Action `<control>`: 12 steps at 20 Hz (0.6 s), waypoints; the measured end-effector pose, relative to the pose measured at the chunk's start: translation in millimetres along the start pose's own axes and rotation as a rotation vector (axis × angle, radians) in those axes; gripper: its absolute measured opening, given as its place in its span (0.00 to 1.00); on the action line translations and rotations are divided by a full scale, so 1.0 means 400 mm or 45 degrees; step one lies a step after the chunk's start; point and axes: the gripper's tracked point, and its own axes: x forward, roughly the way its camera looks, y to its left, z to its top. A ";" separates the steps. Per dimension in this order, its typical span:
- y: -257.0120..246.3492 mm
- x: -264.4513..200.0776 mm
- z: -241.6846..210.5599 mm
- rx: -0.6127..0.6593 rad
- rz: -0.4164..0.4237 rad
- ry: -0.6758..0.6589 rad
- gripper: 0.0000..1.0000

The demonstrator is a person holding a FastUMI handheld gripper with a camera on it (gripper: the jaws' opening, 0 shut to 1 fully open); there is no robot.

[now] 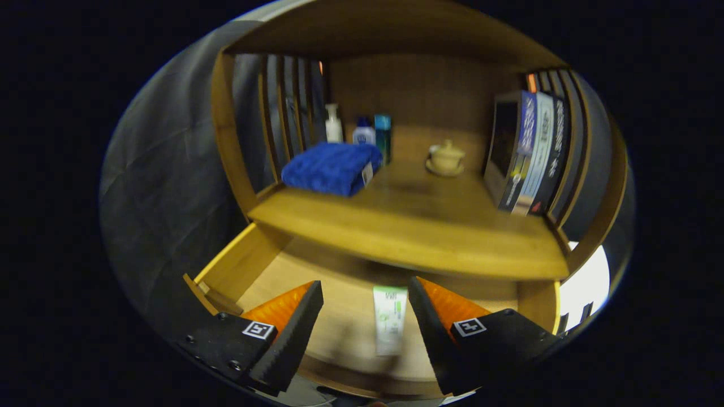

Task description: Pull open the drawer, take out the items inside it, and place them on the countertop above the cabinet.

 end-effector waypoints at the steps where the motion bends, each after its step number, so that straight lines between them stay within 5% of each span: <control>1: 0.004 0.026 -0.025 0.026 0.019 0.074 0.99; 5: 0.012 0.087 -0.132 0.029 0.055 0.347 0.99; 12: -0.048 0.138 -0.222 -0.055 -0.068 0.564 1.00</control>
